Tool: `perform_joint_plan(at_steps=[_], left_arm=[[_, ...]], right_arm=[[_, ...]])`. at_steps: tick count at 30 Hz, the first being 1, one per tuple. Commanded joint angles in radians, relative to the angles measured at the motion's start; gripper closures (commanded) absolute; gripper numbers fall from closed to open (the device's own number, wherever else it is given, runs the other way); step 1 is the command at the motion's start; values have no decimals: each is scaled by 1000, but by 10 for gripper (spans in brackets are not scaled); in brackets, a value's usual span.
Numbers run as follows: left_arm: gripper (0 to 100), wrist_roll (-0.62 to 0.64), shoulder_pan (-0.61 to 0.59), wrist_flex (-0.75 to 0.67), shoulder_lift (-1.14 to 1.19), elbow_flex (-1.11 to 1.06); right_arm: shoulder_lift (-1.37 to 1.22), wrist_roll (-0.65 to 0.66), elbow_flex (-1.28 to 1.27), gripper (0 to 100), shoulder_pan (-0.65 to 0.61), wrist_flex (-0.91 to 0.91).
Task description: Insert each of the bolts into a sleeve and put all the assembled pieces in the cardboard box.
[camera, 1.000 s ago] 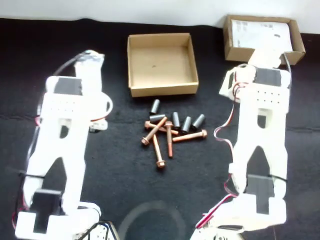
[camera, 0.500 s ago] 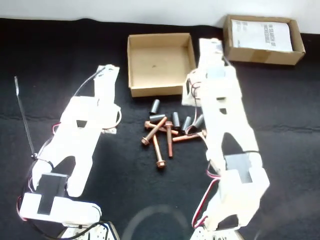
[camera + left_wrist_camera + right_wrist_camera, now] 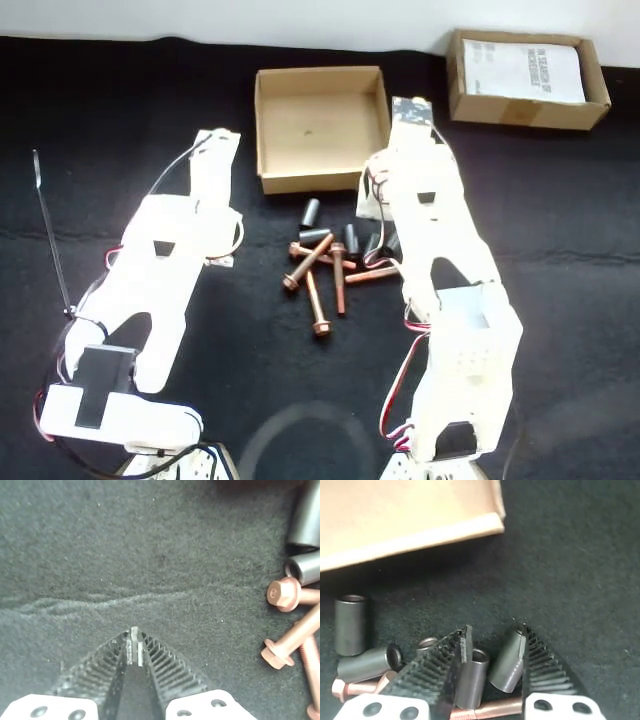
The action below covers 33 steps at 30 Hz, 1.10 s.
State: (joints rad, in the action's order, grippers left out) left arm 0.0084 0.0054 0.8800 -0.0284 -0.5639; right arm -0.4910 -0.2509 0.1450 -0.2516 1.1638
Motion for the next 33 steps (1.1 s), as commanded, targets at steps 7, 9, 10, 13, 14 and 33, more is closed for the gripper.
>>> perform_joint_plan(at_steps=[7,9,10,13,14,33], left_arm=[[986,-8,2,-3,38,39],[986,-8,2,-3,54,53],[986,-8,1,-3,54,54],[986,-8,1,-3,58,53],[986,-8,1,-3,58,53],[986,-8,1,-3,58,53]], right_arm=[[245,29,-7,844,71,157],[292,37,-25,844,70,179],[306,38,-45,844,70,177],[315,40,-108,844,71,162],[318,37,-139,844,71,151],[320,35,-344,844,-12,-65]])
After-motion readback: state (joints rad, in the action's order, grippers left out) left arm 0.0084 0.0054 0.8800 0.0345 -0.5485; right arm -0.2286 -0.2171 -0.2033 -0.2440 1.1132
